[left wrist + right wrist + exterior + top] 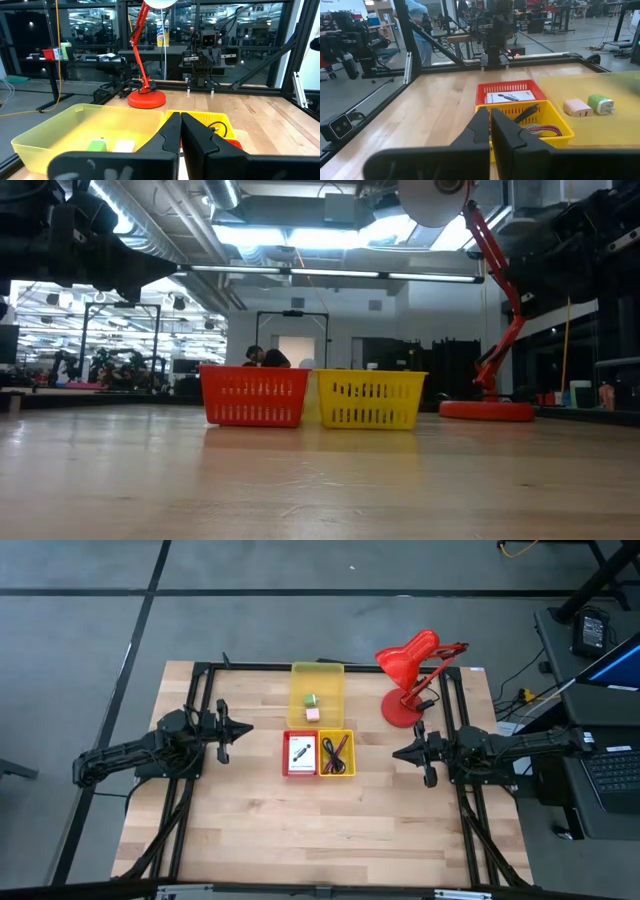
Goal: Pick and place items into bin
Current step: Return to home position
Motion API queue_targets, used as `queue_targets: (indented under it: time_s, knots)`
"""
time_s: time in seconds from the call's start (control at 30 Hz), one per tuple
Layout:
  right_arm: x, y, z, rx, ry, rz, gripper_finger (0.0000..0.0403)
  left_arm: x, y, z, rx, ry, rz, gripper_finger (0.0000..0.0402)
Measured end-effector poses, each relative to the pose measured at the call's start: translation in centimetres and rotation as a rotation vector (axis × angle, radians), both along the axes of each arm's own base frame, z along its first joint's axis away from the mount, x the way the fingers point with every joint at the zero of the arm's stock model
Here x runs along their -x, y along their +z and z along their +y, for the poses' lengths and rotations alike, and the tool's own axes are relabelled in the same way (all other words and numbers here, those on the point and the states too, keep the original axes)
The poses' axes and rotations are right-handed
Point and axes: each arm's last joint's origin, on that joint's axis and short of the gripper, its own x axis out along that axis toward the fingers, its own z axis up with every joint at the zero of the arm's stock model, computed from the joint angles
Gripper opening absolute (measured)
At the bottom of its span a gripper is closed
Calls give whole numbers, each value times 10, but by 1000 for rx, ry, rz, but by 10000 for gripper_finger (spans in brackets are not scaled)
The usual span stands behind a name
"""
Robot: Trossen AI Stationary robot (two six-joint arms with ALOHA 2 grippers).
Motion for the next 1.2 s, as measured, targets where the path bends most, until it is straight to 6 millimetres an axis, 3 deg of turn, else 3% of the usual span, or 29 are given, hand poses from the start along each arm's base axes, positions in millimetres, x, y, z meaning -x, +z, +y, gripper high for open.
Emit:
queue_targets:
  time_s: [0.53, 1.2]
  knots:
    - [22, 5, 6, 48, 65, -92, 0, 0, 0, 0, 0, 0, 1, 8]
    - [22, 3, 8, 44, 86, -70, 0, 0, 0, 0, 0, 0, 1, 5]
